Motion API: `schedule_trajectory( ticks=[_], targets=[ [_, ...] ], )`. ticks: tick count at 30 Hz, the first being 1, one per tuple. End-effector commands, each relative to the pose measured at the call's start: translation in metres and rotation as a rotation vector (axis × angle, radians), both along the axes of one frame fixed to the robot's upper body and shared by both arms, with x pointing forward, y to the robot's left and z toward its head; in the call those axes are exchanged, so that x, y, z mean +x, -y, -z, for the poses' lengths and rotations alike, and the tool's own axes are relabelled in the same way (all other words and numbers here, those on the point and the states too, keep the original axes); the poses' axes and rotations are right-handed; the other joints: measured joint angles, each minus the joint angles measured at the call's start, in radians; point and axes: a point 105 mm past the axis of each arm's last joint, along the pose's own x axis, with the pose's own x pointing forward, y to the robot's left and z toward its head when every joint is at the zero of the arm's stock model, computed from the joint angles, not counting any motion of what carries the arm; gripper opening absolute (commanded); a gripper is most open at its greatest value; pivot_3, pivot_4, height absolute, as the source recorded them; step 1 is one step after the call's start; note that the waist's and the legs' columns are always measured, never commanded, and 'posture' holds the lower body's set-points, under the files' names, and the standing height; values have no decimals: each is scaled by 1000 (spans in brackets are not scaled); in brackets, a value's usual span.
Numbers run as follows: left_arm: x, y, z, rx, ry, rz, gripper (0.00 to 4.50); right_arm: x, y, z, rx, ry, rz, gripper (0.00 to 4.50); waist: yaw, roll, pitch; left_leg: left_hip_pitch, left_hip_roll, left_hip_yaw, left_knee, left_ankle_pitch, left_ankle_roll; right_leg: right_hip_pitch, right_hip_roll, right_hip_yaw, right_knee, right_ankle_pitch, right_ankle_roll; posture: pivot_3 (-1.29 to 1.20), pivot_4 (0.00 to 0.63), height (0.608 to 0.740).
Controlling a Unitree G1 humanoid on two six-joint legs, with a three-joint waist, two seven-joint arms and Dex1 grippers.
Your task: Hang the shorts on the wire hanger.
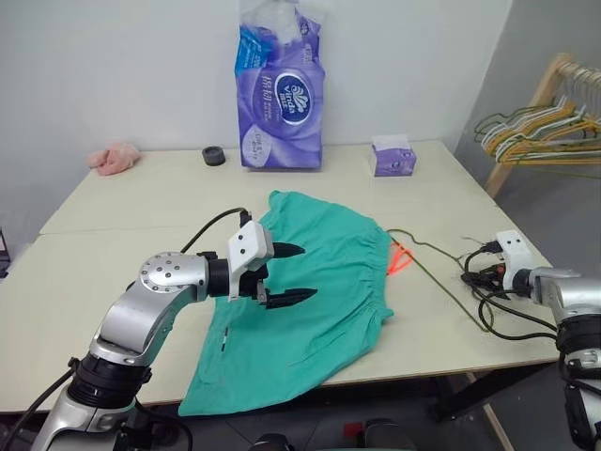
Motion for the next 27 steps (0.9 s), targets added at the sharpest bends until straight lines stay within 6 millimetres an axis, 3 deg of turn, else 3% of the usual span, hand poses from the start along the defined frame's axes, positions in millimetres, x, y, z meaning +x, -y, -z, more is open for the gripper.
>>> schedule_trajectory(
  ticks=[1,5,13,16,18,21,27],
  targets=[
    [-1,2,-8,-8,51,3,4210,-30,-4,53,-2,-193,59,1271,-1,-4,-6,1,0,0,0,0,0,0,0,0,0,0,0,-138,0,740],
    [-2,2,-7,-6,52,2,4210,-22,-3,52,-36,-136,110,8,0,-9,-10,12,0,1,-2,-1,0,9,0,1,-3,-1,0,-138,0,740],
    [15,-3,-14,-20,122,-80,4210,11,22,10,-114,123,273,8,3,-7,-9,15,-1,0,-1,-2,1,17,1,3,-14,3,5,-145,0,740],
    [28,-8,-16,-23,155,-149,4210,19,33,-11,-142,220,309,8,7,4,-2,15,-2,2,-1,-2,1,16,0,4,-14,3,6,-145,0,740],
    [38,-14,-18,-27,183,-214,4210,23,39,-32,-201,311,293,8,9,11,2,13,-1,2,-1,-2,1,14,0,4,-14,3,5,-148,0,740],
    [55,-26,-21,-21,234,-321,4355,29,51,-81,-324,506,268,1,8,23,5,9,-2,3,-1,-2,1,14,-1,5,-13,3,5,-150,0,740],
    [70,-36,-28,-41,286,-416,4355,23,40,-119,-456,661,152,1,-15,29,2,-4,-2,5,-1,1,-3,-1,-2,7,-12,3,6,-157,0,740]
  ],
)
